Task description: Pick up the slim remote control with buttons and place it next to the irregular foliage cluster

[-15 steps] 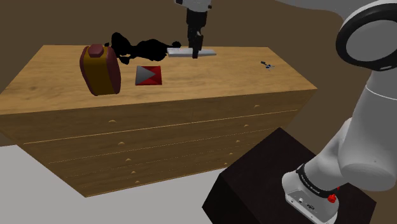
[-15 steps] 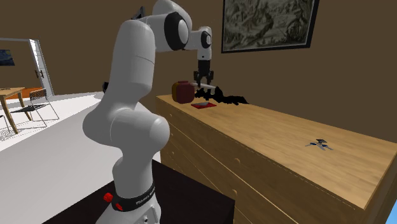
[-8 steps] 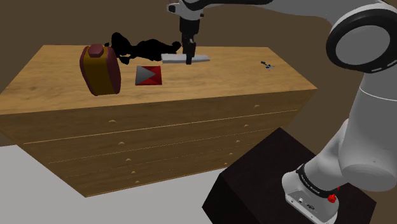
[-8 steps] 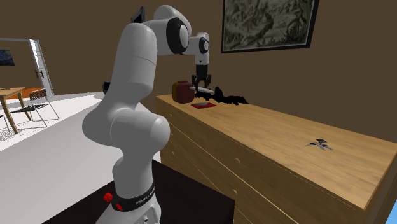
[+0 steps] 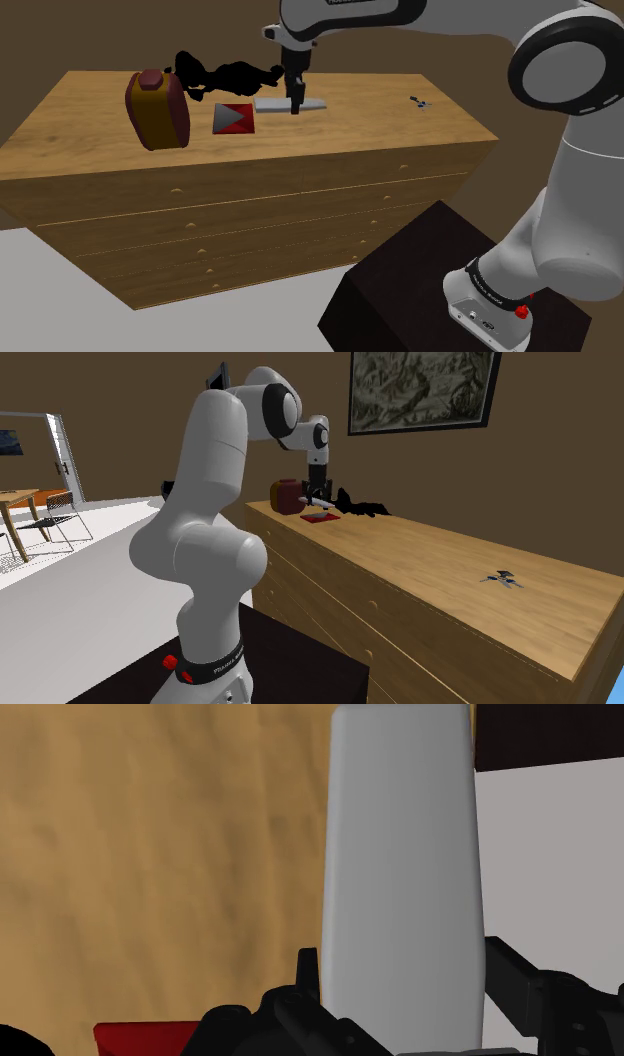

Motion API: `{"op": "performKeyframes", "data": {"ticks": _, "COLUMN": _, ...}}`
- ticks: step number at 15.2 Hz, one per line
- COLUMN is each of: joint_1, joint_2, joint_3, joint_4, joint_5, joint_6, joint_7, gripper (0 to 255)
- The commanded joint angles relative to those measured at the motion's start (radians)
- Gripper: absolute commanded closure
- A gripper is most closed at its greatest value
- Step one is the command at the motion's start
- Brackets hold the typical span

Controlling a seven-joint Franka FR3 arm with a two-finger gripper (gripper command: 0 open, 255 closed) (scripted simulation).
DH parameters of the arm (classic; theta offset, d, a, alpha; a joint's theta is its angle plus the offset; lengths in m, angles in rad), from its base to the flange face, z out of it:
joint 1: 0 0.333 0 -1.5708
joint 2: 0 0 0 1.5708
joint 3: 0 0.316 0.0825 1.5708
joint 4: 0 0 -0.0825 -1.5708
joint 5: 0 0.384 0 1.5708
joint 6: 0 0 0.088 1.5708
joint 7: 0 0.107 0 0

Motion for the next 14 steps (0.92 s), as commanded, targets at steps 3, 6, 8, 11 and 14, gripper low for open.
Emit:
{"op": "performKeyframes", "data": {"ticks": 3, "joint_1": 0.001, "joint_2": 0.003, "joint_3": 0.001, "joint_4": -0.049, "joint_5": 0.000, "joint_6": 0.053, "joint_7": 0.000, "gripper": 255}}
{"op": "performKeyframes", "data": {"ticks": 6, "joint_1": 0.001, "joint_2": 0.011, "joint_3": 0.001, "joint_4": -0.077, "joint_5": 0.001, "joint_6": 0.089, "joint_7": -0.001, "gripper": 255}}
{"op": "performKeyframes", "data": {"ticks": 8, "joint_1": 0.002, "joint_2": 0.017, "joint_3": 0.001, "joint_4": -0.095, "joint_5": 0.002, "joint_6": 0.113, "joint_7": -0.001, "gripper": 255}}
{"op": "performKeyframes", "data": {"ticks": 11, "joint_1": 0.002, "joint_2": 0.029, "joint_3": 0.002, "joint_4": -0.119, "joint_5": 0.003, "joint_6": 0.148, "joint_7": -0.002, "gripper": 255}}
{"op": "performKeyframes", "data": {"ticks": 14, "joint_1": 0.001, "joint_2": 0.041, "joint_3": 0.002, "joint_4": -0.140, "joint_5": 0.004, "joint_6": 0.182, "joint_7": -0.003, "gripper": 255}}
